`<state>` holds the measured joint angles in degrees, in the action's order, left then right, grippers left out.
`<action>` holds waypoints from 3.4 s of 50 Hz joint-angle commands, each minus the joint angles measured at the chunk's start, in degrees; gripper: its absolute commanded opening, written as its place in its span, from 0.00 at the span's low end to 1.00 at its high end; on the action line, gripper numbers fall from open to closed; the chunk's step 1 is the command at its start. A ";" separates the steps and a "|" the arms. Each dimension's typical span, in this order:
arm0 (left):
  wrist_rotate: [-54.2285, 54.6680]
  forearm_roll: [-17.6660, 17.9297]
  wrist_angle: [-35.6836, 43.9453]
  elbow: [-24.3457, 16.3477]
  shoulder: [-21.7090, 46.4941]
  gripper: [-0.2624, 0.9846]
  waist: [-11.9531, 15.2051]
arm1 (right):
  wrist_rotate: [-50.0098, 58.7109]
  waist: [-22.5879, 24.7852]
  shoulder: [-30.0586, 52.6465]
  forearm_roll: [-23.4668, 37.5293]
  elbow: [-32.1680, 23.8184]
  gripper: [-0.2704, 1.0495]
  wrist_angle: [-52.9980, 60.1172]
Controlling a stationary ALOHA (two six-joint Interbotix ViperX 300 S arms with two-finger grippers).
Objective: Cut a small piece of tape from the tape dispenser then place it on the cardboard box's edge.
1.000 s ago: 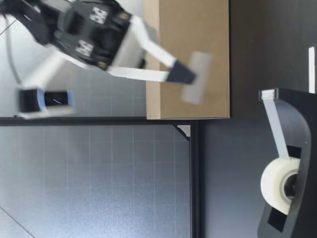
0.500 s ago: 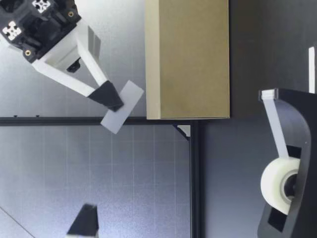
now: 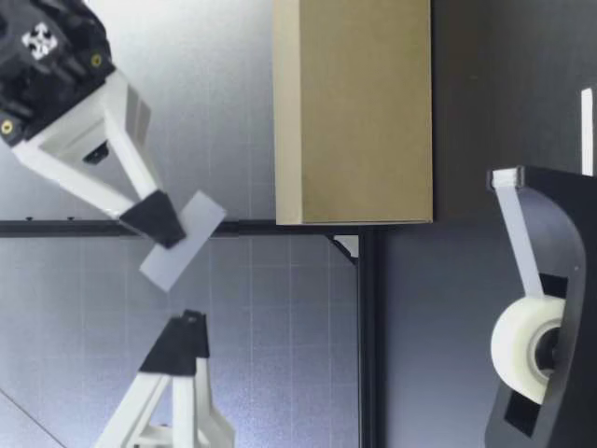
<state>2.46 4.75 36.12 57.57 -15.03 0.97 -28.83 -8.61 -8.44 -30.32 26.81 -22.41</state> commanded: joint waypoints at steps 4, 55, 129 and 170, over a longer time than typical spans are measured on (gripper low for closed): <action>0.35 0.00 3.87 -1.41 0.70 0.59 0.18 | 0.00 0.35 0.97 0.18 -2.90 0.16 -0.70; 0.97 0.00 4.92 -1.41 2.11 0.16 0.18 | 0.18 0.35 4.04 1.67 -6.33 0.16 -1.49; 36.39 26.54 7.29 -18.19 24.17 0.11 17.75 | -0.09 -12.83 -3.16 1.67 16.26 0.27 40.78; 37.09 26.54 5.10 -19.07 27.16 0.11 18.90 | -0.44 -16.00 10.28 1.85 9.84 0.12 38.50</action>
<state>39.64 31.46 41.04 38.94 13.01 19.42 -29.18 -23.91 2.02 -28.65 38.41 16.17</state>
